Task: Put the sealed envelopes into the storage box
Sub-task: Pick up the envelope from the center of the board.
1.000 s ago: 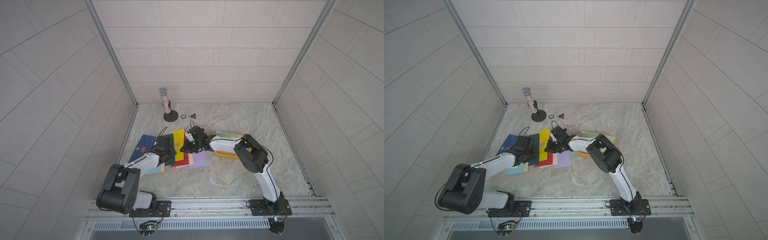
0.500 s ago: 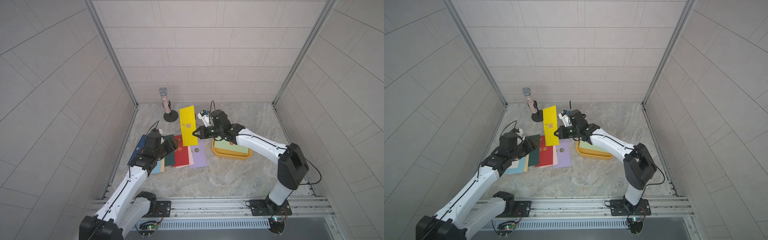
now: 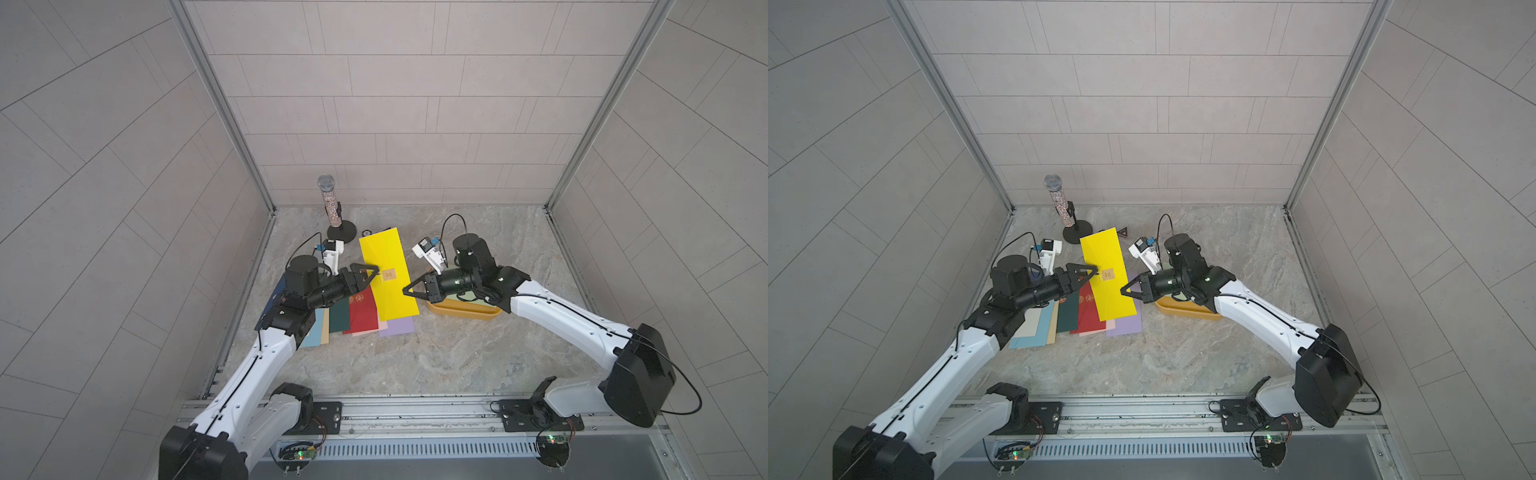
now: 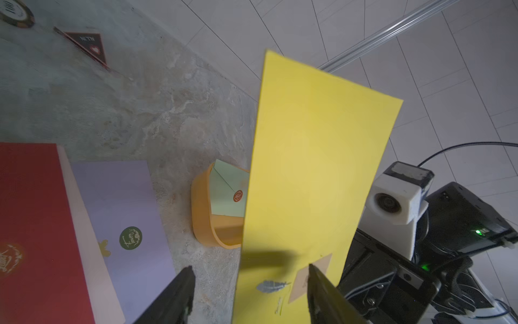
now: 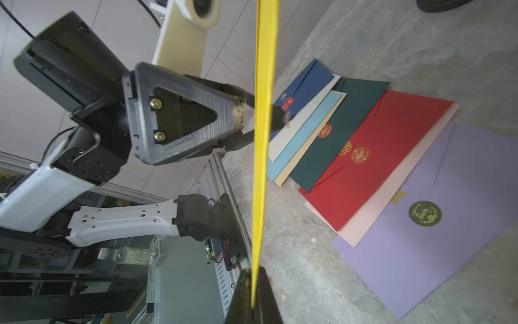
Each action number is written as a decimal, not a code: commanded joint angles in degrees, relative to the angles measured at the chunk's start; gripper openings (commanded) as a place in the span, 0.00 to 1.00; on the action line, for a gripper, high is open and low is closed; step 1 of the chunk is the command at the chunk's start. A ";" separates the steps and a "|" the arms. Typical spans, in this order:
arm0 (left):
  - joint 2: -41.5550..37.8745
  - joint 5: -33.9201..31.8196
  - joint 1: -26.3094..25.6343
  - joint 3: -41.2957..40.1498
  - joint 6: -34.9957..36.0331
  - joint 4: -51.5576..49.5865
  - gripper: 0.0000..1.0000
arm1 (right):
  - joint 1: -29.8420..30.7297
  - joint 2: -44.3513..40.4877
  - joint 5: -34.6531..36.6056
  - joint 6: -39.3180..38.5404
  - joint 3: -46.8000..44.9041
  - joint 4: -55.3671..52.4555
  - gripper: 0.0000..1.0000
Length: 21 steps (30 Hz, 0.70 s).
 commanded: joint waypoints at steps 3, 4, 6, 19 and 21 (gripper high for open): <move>-1.80 6.01 -0.29 -0.62 -2.44 6.67 0.58 | -0.23 -1.07 -4.90 5.55 -1.65 8.42 0.00; -2.56 5.88 -0.28 -0.89 -3.09 6.88 0.55 | -0.36 -0.95 -5.00 5.90 -1.78 8.70 0.00; -3.74 6.38 -0.33 -1.47 -4.26 7.74 0.50 | -0.74 -0.83 -5.06 6.88 -2.18 9.97 0.00; -6.93 7.30 -0.43 -1.39 -3.83 4.86 0.05 | -1.68 -1.17 -5.52 8.45 -2.09 9.87 0.00; -7.19 6.81 -0.39 -0.73 -1.92 2.27 0.00 | -2.03 -1.67 -3.06 5.69 -1.41 5.98 0.17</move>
